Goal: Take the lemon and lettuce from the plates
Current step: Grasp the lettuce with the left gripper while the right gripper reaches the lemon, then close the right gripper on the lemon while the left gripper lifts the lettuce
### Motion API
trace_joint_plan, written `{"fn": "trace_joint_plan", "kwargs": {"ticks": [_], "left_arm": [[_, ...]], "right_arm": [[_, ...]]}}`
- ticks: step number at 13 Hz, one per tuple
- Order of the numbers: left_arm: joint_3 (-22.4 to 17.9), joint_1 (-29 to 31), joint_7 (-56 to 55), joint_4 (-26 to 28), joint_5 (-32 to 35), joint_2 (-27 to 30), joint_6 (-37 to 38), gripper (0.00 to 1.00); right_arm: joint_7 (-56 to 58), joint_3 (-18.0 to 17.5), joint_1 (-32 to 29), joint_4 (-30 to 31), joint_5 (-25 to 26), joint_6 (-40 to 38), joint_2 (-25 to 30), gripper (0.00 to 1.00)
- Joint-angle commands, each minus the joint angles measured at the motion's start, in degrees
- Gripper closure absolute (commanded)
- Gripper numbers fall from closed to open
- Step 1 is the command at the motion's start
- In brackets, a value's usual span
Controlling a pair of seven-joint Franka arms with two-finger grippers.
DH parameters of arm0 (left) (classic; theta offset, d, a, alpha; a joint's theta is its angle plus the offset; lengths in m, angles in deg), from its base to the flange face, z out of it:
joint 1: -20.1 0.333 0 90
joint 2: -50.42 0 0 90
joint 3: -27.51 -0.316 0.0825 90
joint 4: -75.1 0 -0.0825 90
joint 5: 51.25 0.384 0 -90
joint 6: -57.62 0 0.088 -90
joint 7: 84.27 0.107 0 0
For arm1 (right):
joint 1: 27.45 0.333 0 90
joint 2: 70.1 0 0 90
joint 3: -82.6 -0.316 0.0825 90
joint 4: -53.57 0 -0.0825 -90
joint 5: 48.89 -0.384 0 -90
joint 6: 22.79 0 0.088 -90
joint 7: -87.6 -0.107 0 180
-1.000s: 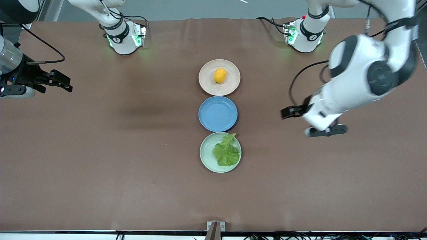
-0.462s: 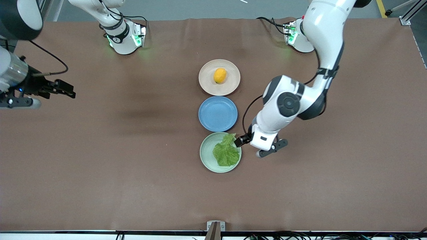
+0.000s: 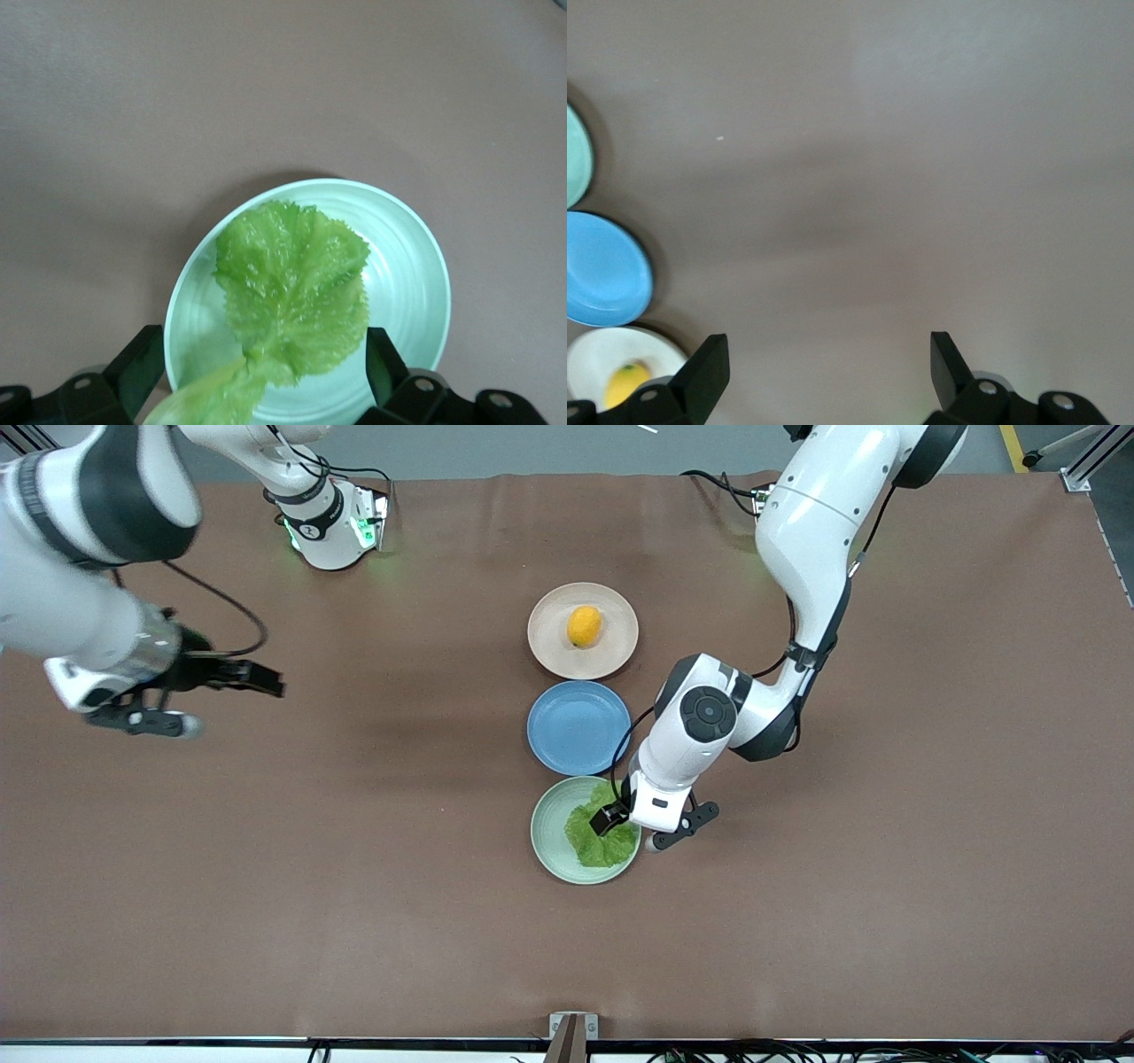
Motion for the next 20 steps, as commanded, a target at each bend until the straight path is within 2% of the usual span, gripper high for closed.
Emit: {"fn": "trace_joint_plan", "kwargs": {"ticks": [1,4,7,9,12,16,20], "left_arm": [[-0.6,-0.7,-1.7,-1.8,1.3,-2.7,-2.5,0.00],[-0.5,-0.8,-3.6,-2.4,1.2,-3.1,-2.6,0.00],[-0.5,-1.2,-6.4,-4.8,1.1,-4.8,-3.6,0.00],[-0.5,-1.9,-7.8,-5.0,1.2,-5.7,-5.4,0.00],[-0.4,-2.0,-7.7,-4.7,1.5,-6.0,-5.4,0.00],[-0.4,-2.0,-7.7,-4.6,1.4,-6.0,-5.4,0.01],[-0.4,-2.4,-7.8,-4.6,1.2,-6.5,-5.4,0.36]], "right_arm": [[-15.3,0.0,10.4,5.2,-0.5,4.7,2.5,0.00],[-29.6,0.0,22.3,8.3,-0.5,11.8,2.1,0.00],[-38.4,0.1,33.2,13.8,-0.5,23.3,1.2,0.00],[-45.6,0.1,38.5,16.1,-0.5,31.3,-2.1,0.00],[-55.0,0.3,45.8,16.1,1.1,40.6,-9.9,0.00],[-62.3,0.3,50.5,16.1,4.9,47.3,-16.9,0.00],[-65.3,0.4,53.1,16.1,6.5,53.1,-21.9,0.00]]}}
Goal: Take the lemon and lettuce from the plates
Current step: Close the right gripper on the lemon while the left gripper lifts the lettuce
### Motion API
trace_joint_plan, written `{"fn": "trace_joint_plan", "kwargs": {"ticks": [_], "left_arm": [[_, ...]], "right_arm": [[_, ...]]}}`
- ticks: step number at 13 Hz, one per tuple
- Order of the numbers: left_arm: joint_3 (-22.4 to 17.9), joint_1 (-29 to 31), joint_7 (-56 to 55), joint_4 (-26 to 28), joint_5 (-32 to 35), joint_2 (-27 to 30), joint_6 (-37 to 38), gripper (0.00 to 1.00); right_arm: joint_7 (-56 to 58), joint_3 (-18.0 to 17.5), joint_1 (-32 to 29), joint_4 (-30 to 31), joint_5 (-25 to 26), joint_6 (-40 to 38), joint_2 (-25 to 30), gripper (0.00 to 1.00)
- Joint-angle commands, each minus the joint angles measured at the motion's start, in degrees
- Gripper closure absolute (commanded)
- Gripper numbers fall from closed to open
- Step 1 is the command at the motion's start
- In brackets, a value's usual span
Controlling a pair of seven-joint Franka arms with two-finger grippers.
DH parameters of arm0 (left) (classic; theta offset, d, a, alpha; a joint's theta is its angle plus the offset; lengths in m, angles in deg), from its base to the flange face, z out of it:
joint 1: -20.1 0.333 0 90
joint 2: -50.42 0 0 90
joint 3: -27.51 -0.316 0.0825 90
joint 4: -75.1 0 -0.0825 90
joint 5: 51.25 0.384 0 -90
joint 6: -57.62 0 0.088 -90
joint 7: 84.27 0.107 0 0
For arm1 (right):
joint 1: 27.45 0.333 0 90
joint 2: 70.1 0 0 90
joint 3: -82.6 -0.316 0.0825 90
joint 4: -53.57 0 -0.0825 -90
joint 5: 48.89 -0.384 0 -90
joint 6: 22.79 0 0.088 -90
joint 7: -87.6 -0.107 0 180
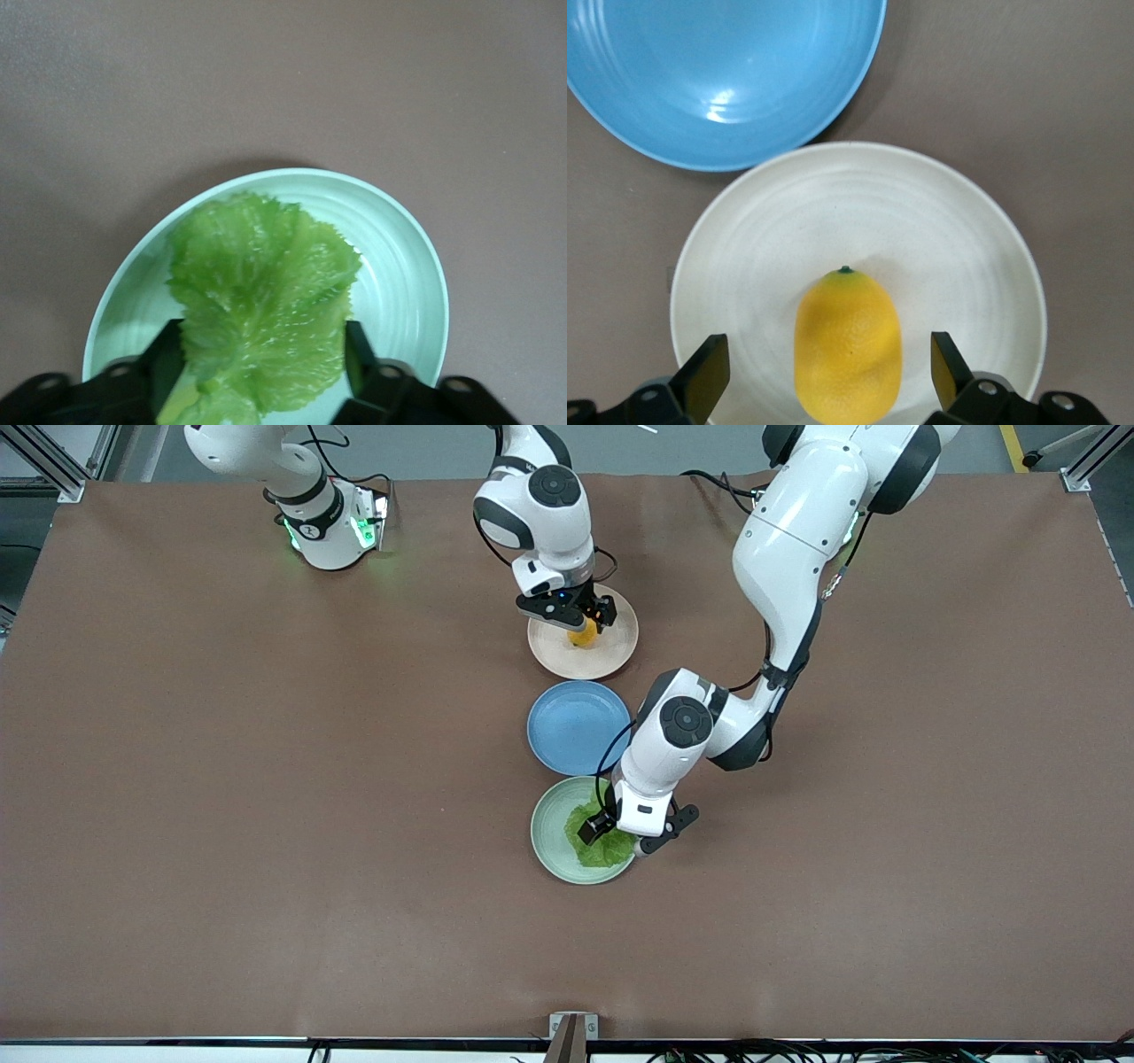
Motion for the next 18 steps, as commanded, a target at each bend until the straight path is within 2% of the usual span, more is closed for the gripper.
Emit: {"fn": "trace_joint_plan", "kwargs": {"ticks": [1,6,7,8,9,11,12,14,15,16,18], "left_arm": [[-0.4,-0.6,-1.5,-1.4,1.3,-1.1,-0.2,0.43],[-0.4,-0.5,-1.3,-1.4,1.4,-1.2,-0.2,0.86],[-0.4,-0.4,-1.1,-1.4,1.5,-0.9,-0.2,0.96],[-0.4,-0.4,-1.2,-1.5,1.4,-0.5,-0.1,1.00],[-0.4,-0.4,-1.3,-1.6,1.2,0.1,0.0,1.00],[-0.3,0.2,-1.3,-1.7,0.8,2.3,0.3,1.00],[-0.4,0.7,-1.2,-1.7,0.6,3.9,0.7,1.00],[-0.3,2.6,-0.5,-1.4,0.7,7.8,4.5,1.00],[-0.2,3.6,-0.4,-1.0,0.7,10.1,7.0,1.00],[-0.2,4.7,-0.1,-0.2,0.7,11.9,9.8,1.00],[0.8,8.6,3.1,3.2,0.5,15.8,13.1,1.00]], "right_arm": [[-2.8,1.0,2.0,-0.4,1.2,2.7,-2.4,0.00],[-3.4,1.2,3.5,-0.4,1.3,3.4,-4.4,0.00],[-3.8,1.2,3.7,-0.4,1.6,3.4,-4.7,0.03],[-4.3,1.2,3.8,-0.5,1.7,3.4,-4.8,0.07],[-4.8,1.2,3.9,-0.5,2.1,3.4,-4.8,0.12],[-5.0,1.2,4.1,-0.5,2.5,3.4,-4.8,0.32],[-4.9,1.2,4.0,-0.7,2.6,3.4,-4.8,0.49],[-4.9,1.4,3.2,-1.0,2.5,3.0,-4.2,0.92],[-4.3,2.2,2.4,-1.1,2.5,2.5,-3.1,1.00],[-3.2,2.6,1.8,-0.9,2.5,1.8,-1.5,1.00],[3.1,2.9,-2.8,-1.1,2.5,-4.9,3.0,1.00]]}}
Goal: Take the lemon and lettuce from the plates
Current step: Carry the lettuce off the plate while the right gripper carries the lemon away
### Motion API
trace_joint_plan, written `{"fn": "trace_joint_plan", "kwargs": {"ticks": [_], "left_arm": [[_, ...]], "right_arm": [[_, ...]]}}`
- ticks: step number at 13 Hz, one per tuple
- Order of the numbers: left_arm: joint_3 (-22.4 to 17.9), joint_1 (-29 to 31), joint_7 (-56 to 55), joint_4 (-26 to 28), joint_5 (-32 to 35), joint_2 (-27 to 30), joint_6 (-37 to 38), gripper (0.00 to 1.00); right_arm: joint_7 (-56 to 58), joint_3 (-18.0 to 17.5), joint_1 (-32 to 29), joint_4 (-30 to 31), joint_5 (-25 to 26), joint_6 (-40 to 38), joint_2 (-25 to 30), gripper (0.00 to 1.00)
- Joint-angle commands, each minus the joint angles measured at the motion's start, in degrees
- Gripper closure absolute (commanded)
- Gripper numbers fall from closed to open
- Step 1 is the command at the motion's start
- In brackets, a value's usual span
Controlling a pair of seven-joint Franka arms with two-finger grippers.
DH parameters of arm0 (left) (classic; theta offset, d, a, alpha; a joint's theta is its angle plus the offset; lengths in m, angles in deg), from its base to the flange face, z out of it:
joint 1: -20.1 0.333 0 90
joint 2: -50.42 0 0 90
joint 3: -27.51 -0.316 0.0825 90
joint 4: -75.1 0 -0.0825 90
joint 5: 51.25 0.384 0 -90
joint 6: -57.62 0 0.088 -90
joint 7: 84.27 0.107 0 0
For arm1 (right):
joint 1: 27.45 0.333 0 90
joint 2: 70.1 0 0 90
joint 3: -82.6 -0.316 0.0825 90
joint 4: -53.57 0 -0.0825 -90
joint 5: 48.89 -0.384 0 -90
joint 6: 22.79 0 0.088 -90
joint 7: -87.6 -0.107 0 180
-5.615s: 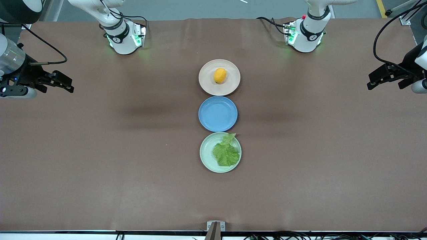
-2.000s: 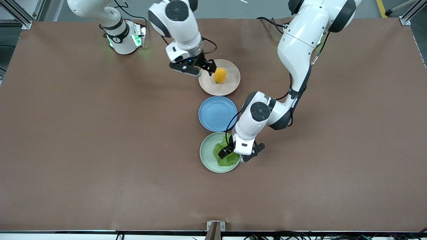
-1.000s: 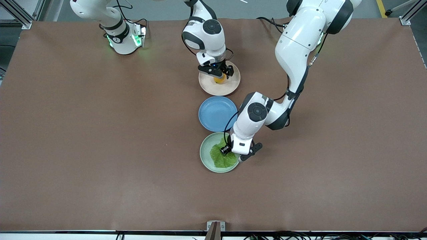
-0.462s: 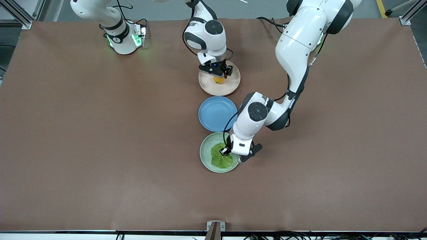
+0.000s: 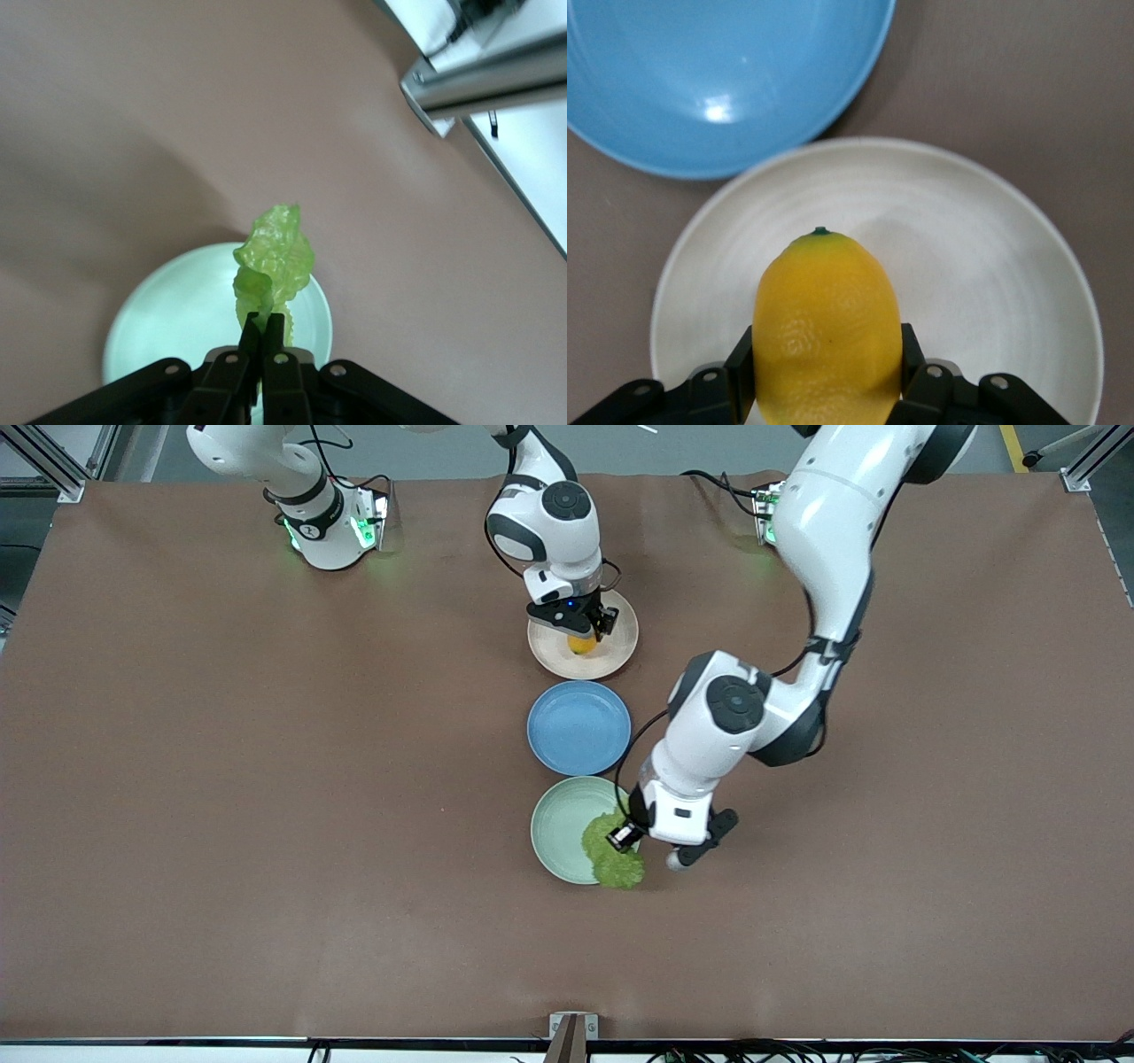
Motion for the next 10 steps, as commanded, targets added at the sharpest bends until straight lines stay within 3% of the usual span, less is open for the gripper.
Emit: {"fn": "trace_joint_plan", "kwargs": {"ticks": [1,4,7,10], "left_arm": [[2.7,5.8,3.3,7.9,0.5,7.1,2.1,1.00],[8.9,16.3,11.6,19.2,0.5,14.5,1.8,0.99],[13.7,25.1,16.4,28.9,0.5,19.4,1.6,0.99],[14.9,29.3,19.3,36.2,0.5,20.9,-2.5,0.98]], "right_arm": [[8.4,-0.1,-6.9,1.3,1.3,-8.2,8.2,1.00],[23.8,-0.1,-16.7,1.8,1.3,-14.6,13.5,1.00],[41.2,-0.1,-26.8,4.9,1.3,-14.9,15.0,1.00],[57.0,-0.1,-37.9,5.9,1.3,-14.8,14.5,1.00]]}}
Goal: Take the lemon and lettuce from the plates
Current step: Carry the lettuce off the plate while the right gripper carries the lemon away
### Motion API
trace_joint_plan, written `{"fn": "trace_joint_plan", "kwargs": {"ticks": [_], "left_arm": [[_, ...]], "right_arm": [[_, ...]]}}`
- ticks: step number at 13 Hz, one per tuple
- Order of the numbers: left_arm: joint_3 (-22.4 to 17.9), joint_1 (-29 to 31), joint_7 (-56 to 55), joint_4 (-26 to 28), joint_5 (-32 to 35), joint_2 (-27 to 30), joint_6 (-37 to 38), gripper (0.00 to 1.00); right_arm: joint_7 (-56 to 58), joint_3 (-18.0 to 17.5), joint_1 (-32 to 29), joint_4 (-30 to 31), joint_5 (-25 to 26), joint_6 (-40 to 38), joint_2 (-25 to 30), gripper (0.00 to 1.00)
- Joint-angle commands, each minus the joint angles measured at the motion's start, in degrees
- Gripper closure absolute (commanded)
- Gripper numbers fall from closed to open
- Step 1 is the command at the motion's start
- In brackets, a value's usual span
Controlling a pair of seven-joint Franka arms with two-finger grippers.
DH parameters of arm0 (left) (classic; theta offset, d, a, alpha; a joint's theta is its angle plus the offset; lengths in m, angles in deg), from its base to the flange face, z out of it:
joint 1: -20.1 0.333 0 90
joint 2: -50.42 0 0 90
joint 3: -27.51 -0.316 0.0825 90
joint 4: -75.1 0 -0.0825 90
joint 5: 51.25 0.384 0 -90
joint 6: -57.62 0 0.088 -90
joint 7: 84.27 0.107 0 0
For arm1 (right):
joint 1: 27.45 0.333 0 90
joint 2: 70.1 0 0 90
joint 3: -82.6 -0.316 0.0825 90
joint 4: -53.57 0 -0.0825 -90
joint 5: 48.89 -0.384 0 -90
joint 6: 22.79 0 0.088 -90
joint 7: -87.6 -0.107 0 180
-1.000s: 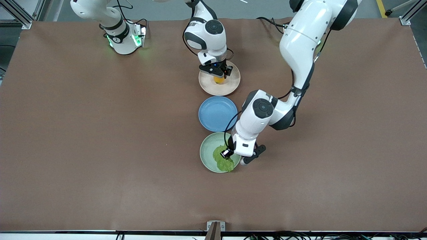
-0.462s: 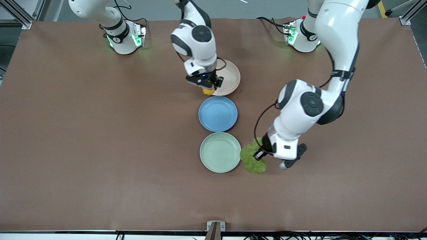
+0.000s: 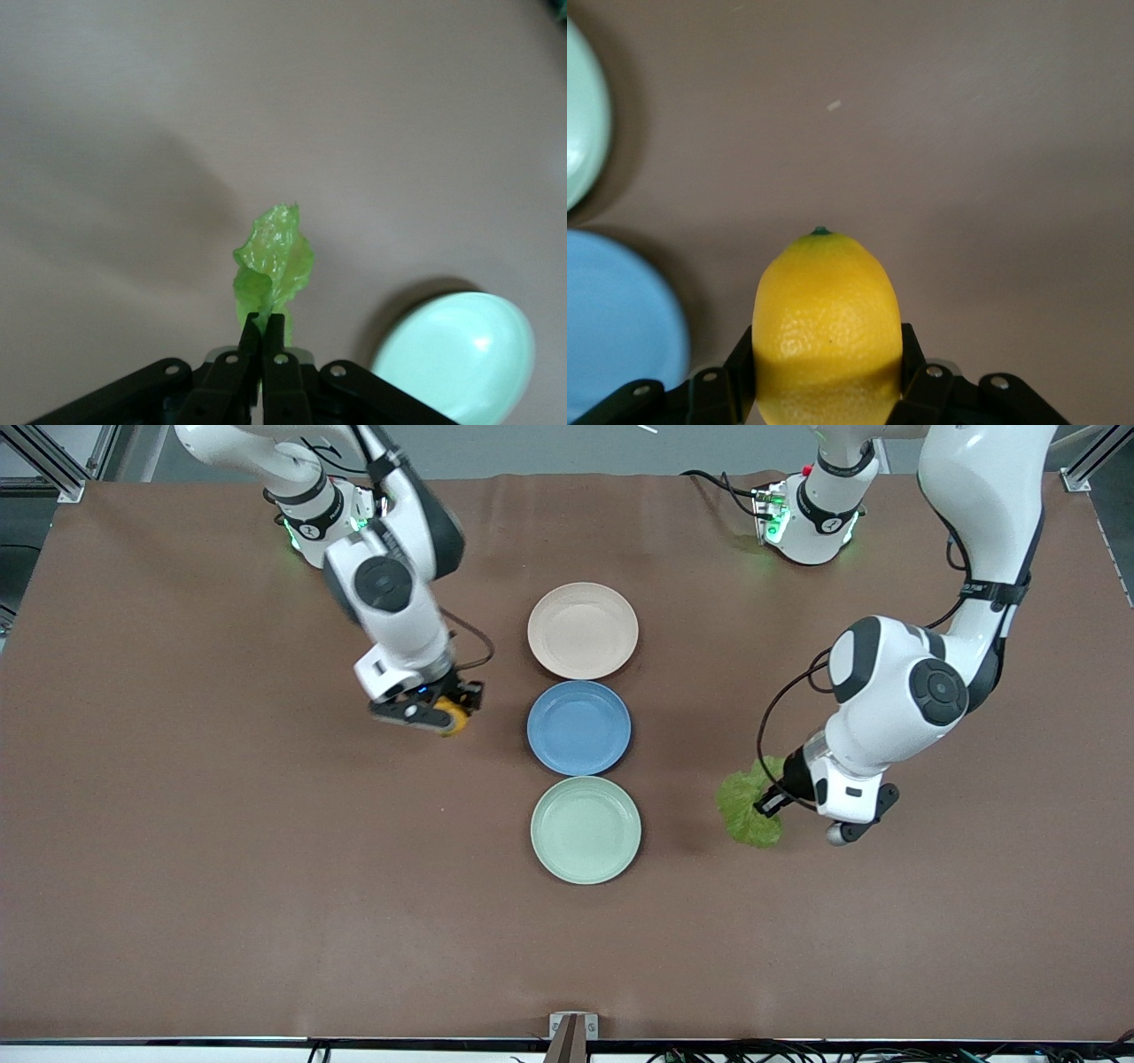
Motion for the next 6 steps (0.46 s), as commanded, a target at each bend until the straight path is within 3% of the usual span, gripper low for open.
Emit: {"fn": "trace_joint_plan", "kwargs": {"ticks": [1,6], "left_arm": [[1.5,3.1,1.4,9.2,0.5,3.3,-7.0,0.98],[1.7,5.1,6.6,17.1,0.6,2.7,-17.5,0.96]], "right_arm": [[12.4,-1.4,-9.8,2.1,0.8,1.0,0.6,1.00],[29.7,-1.4,-22.2,1.7,0.8,9.3,-7.4,1.00]]}}
